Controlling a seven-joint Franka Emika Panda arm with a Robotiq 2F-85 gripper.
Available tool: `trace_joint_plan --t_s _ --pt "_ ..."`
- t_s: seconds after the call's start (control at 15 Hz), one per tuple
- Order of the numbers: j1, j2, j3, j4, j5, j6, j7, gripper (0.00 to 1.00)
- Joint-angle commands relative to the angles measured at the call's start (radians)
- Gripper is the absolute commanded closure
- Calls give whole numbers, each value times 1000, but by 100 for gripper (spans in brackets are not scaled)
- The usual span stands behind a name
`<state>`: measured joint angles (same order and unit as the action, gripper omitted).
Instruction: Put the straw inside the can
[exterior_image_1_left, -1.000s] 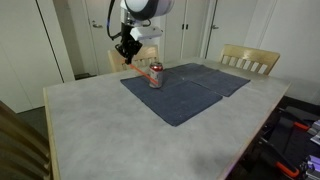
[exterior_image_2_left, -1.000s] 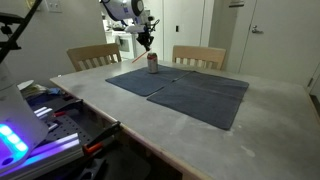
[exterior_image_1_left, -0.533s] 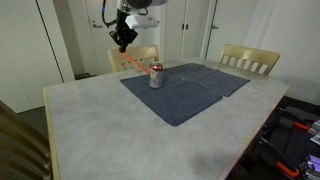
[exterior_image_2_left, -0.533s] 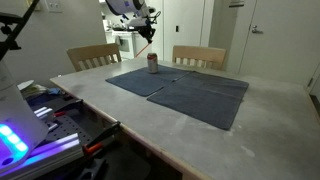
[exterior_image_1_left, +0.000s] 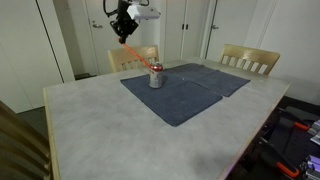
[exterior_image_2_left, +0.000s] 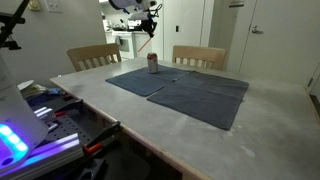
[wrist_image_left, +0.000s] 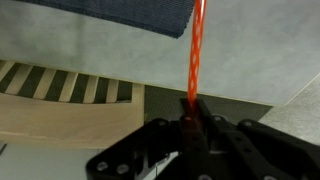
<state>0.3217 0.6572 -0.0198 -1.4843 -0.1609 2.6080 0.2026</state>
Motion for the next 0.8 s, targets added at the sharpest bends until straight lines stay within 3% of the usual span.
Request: trace_joint_plan --t_s 0.0,0.07,0.13,0.73 --pt "-5 0 8 3 -5 -4 3 92" --pt "-5 0 8 1 -5 -4 2 92" --pt "-2 -1 0 -7 -7 -1 19 98" --pt "-9 10 -11 -24 8 173 69 98"
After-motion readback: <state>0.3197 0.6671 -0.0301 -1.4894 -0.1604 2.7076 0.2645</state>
